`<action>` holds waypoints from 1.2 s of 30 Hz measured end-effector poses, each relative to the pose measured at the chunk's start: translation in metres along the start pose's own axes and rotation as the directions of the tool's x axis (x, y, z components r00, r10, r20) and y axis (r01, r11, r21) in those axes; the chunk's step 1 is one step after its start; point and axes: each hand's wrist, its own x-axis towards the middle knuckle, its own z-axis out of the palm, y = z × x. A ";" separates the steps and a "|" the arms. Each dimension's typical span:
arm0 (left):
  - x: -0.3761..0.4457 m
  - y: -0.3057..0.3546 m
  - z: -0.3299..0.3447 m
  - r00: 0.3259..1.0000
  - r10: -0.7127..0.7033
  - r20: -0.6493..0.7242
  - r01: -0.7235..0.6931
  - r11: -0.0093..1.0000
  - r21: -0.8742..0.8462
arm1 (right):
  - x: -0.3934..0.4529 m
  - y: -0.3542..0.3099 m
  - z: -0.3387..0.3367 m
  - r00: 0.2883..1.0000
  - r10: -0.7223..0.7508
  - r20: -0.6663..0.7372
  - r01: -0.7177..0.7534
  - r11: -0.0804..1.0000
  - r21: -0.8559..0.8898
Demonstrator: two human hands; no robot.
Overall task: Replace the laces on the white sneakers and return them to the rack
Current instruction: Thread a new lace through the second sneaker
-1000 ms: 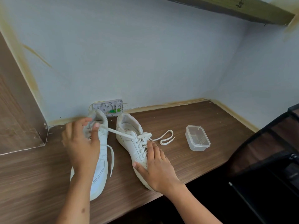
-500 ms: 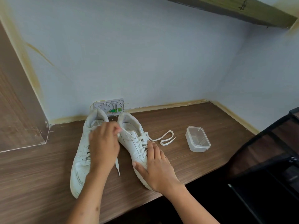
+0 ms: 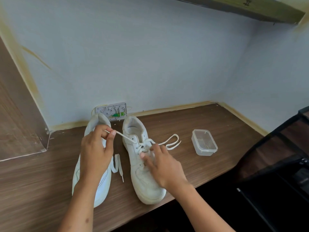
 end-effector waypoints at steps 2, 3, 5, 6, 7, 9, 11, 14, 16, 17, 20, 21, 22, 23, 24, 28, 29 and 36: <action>-0.001 0.003 -0.003 0.998 -0.057 0.026 0.057 0.998 -0.030 | 0.003 0.008 -0.010 0.998 0.048 -0.051 -0.046 0.998 0.034; -0.001 0.004 -0.004 0.997 -0.078 0.030 0.079 0.996 -0.029 | 0.006 0.014 -0.013 0.994 0.065 -0.092 -0.065 0.998 0.009; -0.001 0.005 -0.007 0.994 -0.105 0.027 0.105 0.994 -0.008 | 0.013 0.029 -0.014 0.984 0.096 -0.150 -0.104 0.993 -0.050; -0.001 0.005 -0.008 0.993 -0.113 0.025 0.113 0.994 0.006 | 0.018 0.037 -0.013 0.983 0.114 -0.145 -0.125 0.990 -0.071; -0.001 0.004 -0.009 0.992 -0.120 0.024 0.120 0.993 0.016 | 0.023 0.046 -0.012 0.984 0.136 -0.115 -0.146 0.985 -0.089; -0.001 0.004 -0.010 0.991 -0.128 0.024 0.127 0.992 0.026 | 0.030 0.062 -0.009 0.987 0.160 -0.022 -0.161 0.977 -0.137; -0.002 0.004 -0.010 0.993 -0.119 0.020 0.119 0.992 0.033 | 0.034 0.076 -0.005 0.989 0.140 0.055 -0.127 0.974 -0.189; -0.002 0.003 -0.009 0.994 -0.107 0.012 0.107 0.994 0.027 | 0.037 0.088 0.000 0.992 0.117 0.039 -0.108 0.976 -0.187; -0.001 0.002 -0.008 0.995 -0.100 0.000 0.100 0.995 0.002 | 0.038 0.087 -0.001 0.992 0.123 -0.030 -0.126 0.980 -0.151; -0.001 0.002 -0.007 0.996 -0.088 -0.013 0.088 0.996 -0.004 | 0.038 0.084 -0.002 0.991 0.123 -0.046 -0.129 0.978 -0.164; 0.000 0.001 -0.005 0.998 -0.044 -0.049 0.043 0.999 -0.016 | 0.037 0.080 -0.003 0.990 0.137 -0.034 -0.141 0.973 -0.184; 0.000 0.000 -0.004 0.998 -0.038 -0.054 0.037 0.999 -0.028 | 0.037 0.079 -0.004 0.989 0.147 -0.036 -0.151 0.976 -0.157; 0.000 -0.002 -0.003 0.998 -0.034 -0.057 0.032 0.999 -0.040 | 0.036 0.078 -0.006 0.985 0.166 -0.043 -0.169 0.982 -0.089; 0.000 -0.002 -0.002 0.998 -0.028 -0.060 0.025 0.998 -0.053 | 0.036 0.075 -0.010 0.981 0.186 -0.060 -0.185 0.982 0.025; 0.000 -0.002 -0.001 0.998 -0.020 -0.062 0.016 0.997 -0.071 | 0.036 0.071 -0.015 0.975 0.210 -0.075 -0.195 0.965 0.175; -0.002 0.011 0.004 0.999 0.018 0.028 -0.012 0.978 -0.209 | 0.027 0.041 -0.043 0.981 0.191 -0.042 -0.084 0.606 0.791; -0.004 0.014 0.007 0.995 0.042 0.089 -0.019 0.971 -0.240 | 0.023 0.033 -0.049 0.988 0.152 -0.035 -0.043 0.479 0.877; -0.018 0.036 0.033 0.943 0.153 0.296 -0.019 0.911 -0.412 | 0.016 0.007 -0.055 1.000 -0.014 -0.027 0.027 0.058 0.998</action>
